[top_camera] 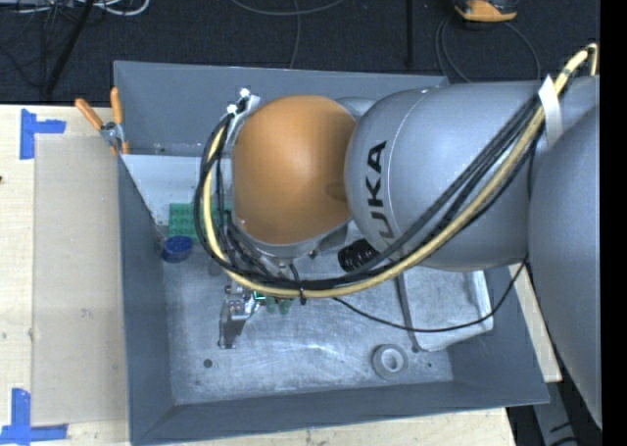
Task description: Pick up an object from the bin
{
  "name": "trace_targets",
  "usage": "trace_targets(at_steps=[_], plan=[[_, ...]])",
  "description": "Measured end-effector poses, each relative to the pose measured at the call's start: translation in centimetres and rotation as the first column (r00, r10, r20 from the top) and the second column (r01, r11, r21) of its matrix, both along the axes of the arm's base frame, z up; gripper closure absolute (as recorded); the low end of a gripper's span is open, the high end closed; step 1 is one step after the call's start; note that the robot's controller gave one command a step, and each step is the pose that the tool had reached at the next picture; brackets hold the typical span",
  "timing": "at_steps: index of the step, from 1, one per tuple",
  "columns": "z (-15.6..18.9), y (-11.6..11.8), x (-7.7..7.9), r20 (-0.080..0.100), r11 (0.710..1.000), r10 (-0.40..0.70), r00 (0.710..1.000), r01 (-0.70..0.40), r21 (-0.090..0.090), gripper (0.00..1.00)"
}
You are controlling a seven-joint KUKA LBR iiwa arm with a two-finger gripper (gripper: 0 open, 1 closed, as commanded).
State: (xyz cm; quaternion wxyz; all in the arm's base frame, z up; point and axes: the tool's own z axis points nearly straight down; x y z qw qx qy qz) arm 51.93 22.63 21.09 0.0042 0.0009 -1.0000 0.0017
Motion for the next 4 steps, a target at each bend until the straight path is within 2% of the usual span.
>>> trace_targets(at_steps=[1,2,3,4], plan=[[-13.4,-3.6,3.4,0.001,0.990,0.141,0.990,-0.141,0.002,0.00],[-13.6,-10.6,4.1,0.008,0.967,0.253,0.967,-0.253,0.002,0.00],[-13.5,-10.2,4.1,0.008,0.967,0.253,0.967,-0.253,0.005,1.00],[2.7,-11.5,5.2,0.017,0.894,0.448,0.894,-0.448,0.001,1.00]])
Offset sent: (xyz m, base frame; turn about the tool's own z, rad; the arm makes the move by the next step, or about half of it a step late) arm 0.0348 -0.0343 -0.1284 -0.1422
